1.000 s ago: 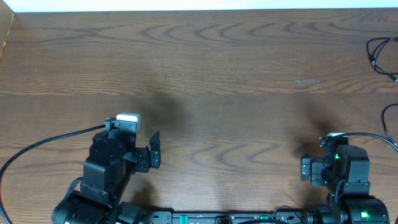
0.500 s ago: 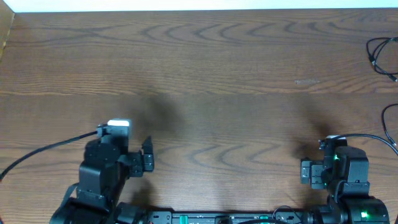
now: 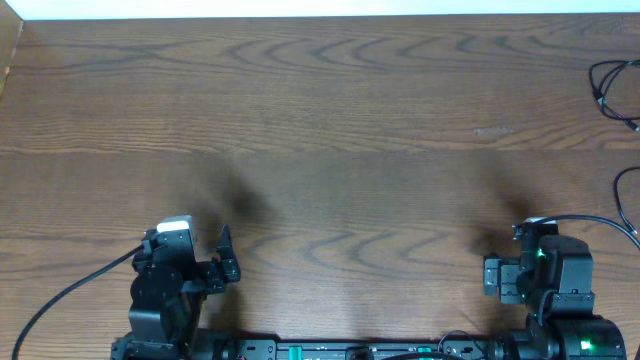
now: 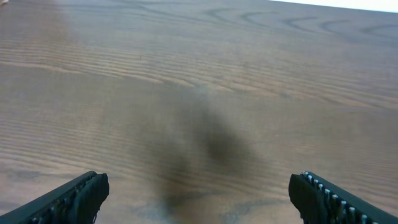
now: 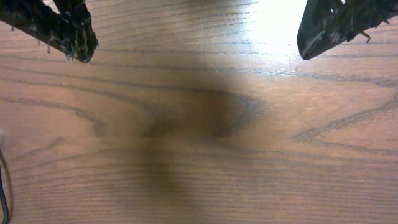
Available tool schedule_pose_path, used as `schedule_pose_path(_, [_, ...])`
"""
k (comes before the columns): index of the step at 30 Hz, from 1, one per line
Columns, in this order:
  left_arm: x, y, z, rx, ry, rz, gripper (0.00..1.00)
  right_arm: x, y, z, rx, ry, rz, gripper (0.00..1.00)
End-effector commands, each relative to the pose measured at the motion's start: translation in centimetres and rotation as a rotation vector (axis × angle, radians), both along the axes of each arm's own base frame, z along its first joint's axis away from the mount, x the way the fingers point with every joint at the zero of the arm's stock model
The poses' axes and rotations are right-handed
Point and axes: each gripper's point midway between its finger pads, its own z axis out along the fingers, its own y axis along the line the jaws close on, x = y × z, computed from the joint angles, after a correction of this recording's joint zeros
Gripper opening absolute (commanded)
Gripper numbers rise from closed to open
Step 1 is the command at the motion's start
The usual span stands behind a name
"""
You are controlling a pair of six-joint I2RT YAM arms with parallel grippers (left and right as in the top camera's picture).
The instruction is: Untangle cables
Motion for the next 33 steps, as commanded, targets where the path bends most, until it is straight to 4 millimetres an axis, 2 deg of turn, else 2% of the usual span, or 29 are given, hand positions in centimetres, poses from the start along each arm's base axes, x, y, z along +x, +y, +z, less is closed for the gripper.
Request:
schedule_pose_path(1, [-0.1, 0.1, 0.1, -0.008, -0.041, 0.009, 0.98, 0.0, 0.1, 0.1, 0.0, -0.005, 0.01, 0.99])
schedule_pose_path(15, [-0.3, 0.3, -1.3, -0.015, -0.116, 0.019, 0.98, 0.0, 0.1, 0.1, 0.0, -0.005, 0.01, 0.99])
schedule_pose_path(24, [-0.1, 1.4, -2.0, -0.014, -0.145, 0.077, 0.98, 0.0, 0.1, 0.1, 0.0, -0.005, 0.01, 0.99])
schedule_pose_path(33, [1.5, 1.2, -2.5, -0.022, -0.196, 0.069, 0.98, 0.0, 0.1, 0.1, 0.0, -0.005, 0.01, 0.99])
